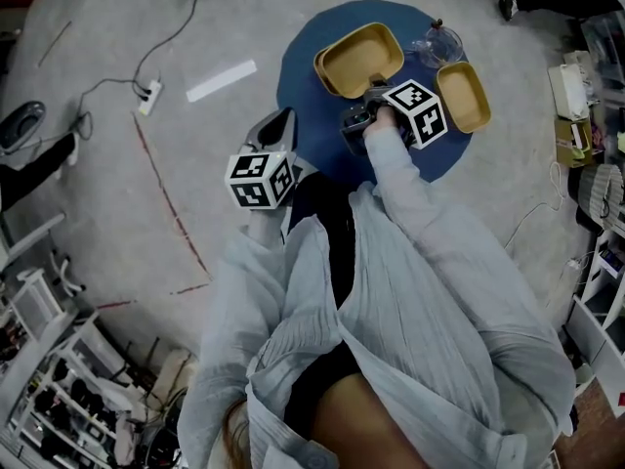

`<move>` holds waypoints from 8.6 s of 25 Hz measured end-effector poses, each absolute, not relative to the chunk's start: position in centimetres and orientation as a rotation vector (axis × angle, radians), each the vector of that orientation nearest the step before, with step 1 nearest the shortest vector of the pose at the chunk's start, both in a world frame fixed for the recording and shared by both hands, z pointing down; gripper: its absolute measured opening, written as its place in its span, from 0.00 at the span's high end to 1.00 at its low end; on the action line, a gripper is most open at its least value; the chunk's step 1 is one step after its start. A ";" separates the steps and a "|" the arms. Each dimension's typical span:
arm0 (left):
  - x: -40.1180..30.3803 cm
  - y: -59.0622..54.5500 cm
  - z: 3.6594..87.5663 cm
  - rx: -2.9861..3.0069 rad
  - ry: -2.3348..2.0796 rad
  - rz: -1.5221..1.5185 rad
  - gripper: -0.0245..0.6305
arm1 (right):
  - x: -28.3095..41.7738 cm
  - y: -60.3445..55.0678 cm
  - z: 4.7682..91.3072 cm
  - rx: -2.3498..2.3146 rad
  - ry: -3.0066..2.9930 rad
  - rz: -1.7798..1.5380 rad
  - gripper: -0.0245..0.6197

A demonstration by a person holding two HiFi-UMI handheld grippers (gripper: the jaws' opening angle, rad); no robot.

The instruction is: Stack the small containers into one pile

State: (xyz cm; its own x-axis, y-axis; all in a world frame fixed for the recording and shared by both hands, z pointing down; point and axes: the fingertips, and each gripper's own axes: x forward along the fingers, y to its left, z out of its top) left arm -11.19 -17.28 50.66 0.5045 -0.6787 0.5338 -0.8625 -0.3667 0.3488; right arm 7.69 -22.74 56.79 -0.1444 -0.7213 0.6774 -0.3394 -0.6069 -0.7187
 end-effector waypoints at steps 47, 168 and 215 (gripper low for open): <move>-12.8 -16.0 52.6 2.084 -1.230 0.420 0.94 | 5.9 -23.0 56.6 -1.936 1.040 -1.744 0.49; 3.2 -14.9 51.1 2.307 -0.969 0.527 0.94 | 28.7 -12.7 57.1 -2.308 2.340 -1.517 0.95; -12.1 -26.9 51.6 2.441 -0.697 0.604 0.94 | 4.7 -22.5 56.3 -2.108 1.015 -1.666 0.95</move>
